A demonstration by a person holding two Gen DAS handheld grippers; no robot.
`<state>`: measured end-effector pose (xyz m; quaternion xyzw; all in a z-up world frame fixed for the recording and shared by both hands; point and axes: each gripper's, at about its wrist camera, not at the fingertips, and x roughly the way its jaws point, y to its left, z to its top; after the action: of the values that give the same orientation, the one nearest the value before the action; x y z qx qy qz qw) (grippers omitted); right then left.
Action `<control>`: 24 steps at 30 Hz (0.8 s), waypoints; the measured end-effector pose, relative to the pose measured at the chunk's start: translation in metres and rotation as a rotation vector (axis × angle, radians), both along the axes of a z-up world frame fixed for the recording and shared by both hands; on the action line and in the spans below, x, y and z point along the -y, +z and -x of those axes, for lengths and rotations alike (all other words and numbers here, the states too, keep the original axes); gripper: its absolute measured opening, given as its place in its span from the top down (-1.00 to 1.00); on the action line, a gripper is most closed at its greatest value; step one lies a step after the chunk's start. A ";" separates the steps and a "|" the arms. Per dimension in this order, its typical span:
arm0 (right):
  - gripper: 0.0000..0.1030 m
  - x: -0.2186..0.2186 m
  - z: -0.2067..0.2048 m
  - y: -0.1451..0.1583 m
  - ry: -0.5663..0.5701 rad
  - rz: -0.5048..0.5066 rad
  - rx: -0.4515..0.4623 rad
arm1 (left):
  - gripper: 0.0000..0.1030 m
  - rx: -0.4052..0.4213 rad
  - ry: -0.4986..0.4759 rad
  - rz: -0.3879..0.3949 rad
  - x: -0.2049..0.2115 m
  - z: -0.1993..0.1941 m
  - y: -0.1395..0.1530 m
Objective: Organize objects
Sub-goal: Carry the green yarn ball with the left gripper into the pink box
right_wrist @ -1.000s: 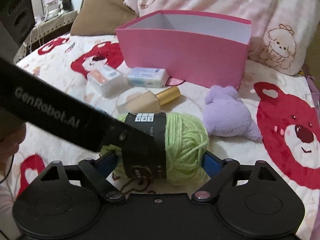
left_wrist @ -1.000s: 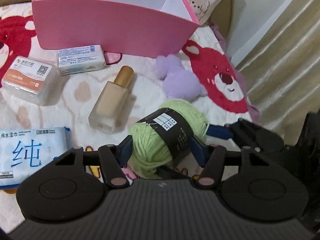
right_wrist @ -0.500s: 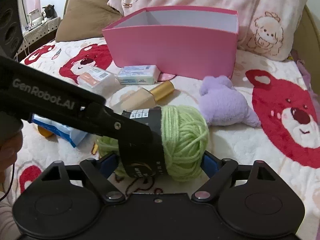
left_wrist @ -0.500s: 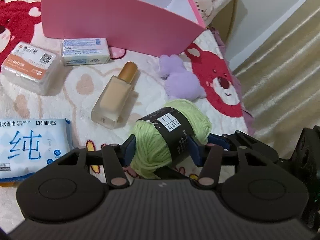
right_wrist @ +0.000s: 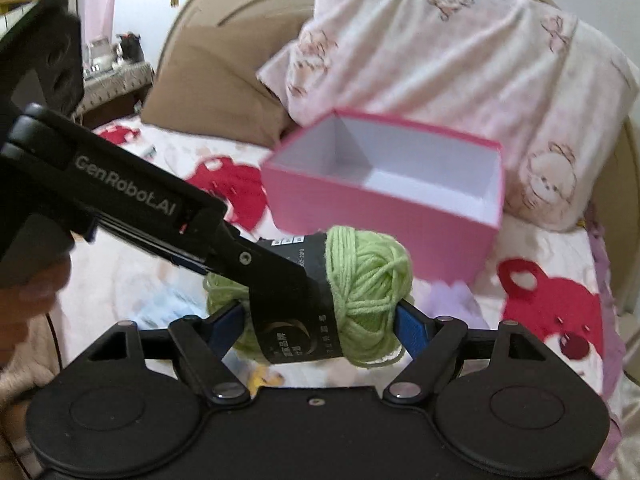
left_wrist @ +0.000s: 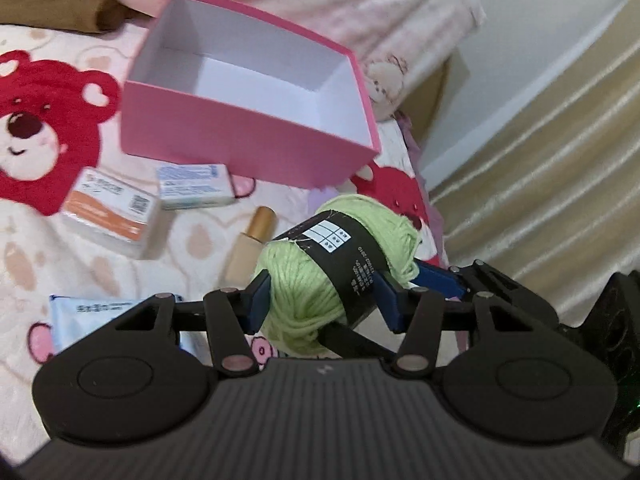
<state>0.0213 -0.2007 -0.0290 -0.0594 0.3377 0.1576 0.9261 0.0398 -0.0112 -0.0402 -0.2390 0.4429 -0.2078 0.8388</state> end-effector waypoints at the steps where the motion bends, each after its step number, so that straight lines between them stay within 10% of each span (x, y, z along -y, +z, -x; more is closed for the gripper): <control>1: -0.61 -0.005 -0.002 0.002 0.009 0.003 0.003 | -0.01 0.007 0.004 -0.014 -0.004 0.000 0.004; 15: -0.50 -0.034 -0.039 0.061 0.044 0.150 -0.024 | -0.01 0.037 -0.009 -0.040 -0.021 -0.029 0.061; 24: -0.47 -0.024 -0.078 0.098 -0.042 0.181 0.126 | -0.02 0.142 0.015 0.029 -0.017 -0.081 0.102</control>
<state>0.0993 -0.1764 0.0694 -0.1454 0.2928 0.1028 0.9394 0.1211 0.0062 0.0621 -0.2390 0.3774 -0.2246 0.8660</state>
